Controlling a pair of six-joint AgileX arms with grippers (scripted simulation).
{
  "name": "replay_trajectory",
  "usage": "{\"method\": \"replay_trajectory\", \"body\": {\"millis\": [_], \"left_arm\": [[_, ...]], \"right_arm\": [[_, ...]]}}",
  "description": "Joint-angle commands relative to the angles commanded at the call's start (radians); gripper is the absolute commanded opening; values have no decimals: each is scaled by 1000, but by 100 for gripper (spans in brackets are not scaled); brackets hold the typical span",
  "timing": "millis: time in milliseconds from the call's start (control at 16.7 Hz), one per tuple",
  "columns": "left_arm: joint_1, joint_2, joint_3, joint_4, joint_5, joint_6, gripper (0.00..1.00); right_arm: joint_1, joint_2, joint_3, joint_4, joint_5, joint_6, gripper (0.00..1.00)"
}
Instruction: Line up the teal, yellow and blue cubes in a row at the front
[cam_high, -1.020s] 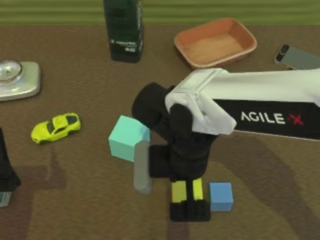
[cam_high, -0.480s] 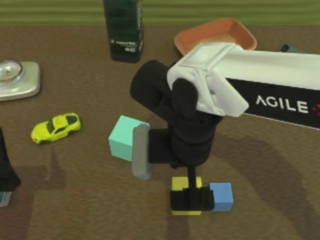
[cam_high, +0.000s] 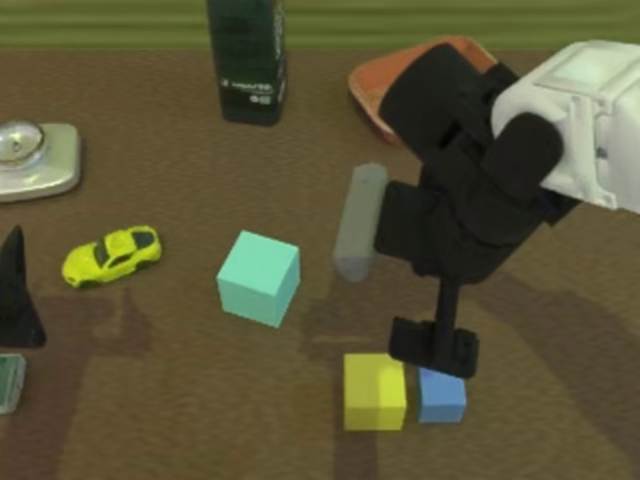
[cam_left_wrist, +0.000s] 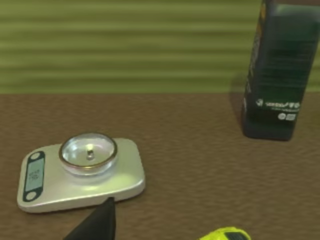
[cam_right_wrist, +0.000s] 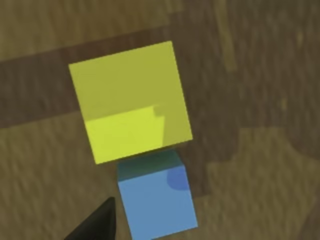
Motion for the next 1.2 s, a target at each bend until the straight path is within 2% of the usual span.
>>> {"method": "replay_trajectory", "body": {"millis": [300, 540, 840, 1200], "left_arm": [[-112, 493, 392, -263, -3, -33, 100], [-212, 964, 725, -501, -5, -60, 100], [-325, 1453, 1097, -764, -3, -93, 100], [-415, 1812, 1422, -955, 0, -123, 100]], "right_arm": [[-192, -456, -323, 246, -24, 146, 100], [-367, -880, -645, 458, -28, 294, 100], [-550, -1331, -1009, 687, -10, 463, 100], [-682, -1664, -1283, 876, 25, 600, 100]]}}
